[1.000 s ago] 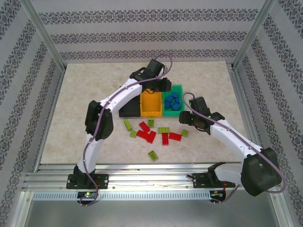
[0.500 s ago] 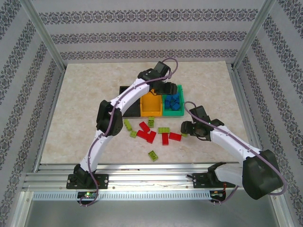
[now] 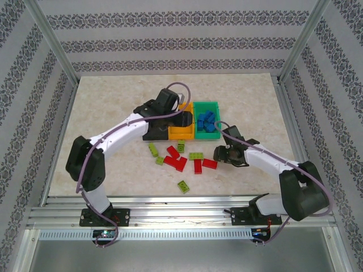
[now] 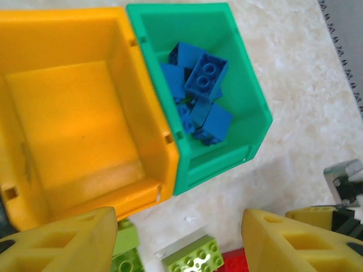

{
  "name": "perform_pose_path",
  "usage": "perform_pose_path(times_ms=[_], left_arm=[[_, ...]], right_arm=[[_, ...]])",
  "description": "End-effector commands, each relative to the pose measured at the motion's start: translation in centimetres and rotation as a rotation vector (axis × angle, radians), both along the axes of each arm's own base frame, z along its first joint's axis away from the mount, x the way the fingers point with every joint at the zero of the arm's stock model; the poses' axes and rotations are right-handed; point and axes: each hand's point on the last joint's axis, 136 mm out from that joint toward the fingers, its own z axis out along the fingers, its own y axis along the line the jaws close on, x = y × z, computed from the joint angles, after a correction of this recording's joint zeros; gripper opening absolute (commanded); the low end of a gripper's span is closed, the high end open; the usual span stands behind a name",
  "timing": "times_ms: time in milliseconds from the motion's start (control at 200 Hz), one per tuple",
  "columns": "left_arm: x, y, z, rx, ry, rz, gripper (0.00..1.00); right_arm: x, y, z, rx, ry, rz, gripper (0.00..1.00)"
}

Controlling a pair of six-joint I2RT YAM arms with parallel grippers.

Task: Sort the legos into containers by color
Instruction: Move the lego to the center of the table, then pick up the lego from the center of the table.

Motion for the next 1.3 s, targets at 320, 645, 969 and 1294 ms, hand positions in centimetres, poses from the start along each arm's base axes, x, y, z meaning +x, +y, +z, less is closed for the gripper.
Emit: perform_pose_path(times_ms=[320, 645, 969, 1294], left_arm=[[-2.8, 4.6, -0.4, 0.041, -0.072, 0.093, 0.6], [-4.9, 6.4, -1.9, 0.029, -0.045, 0.13, 0.6], [-7.2, 10.0, -4.4, 0.032, 0.028, 0.212, 0.6], [-9.9, 14.5, -6.6, 0.058, 0.082, 0.309, 0.63]], right_arm=[[1.2, 2.2, 1.7, 0.034, -0.035, 0.029, 0.63], [2.0, 2.9, 0.3, 0.02, -0.001, 0.049, 0.63], [1.9, 3.7, -1.0, -0.022, 0.026, 0.084, 0.37], [5.5, 6.8, 5.9, 0.046, -0.137, 0.153, 0.35]])
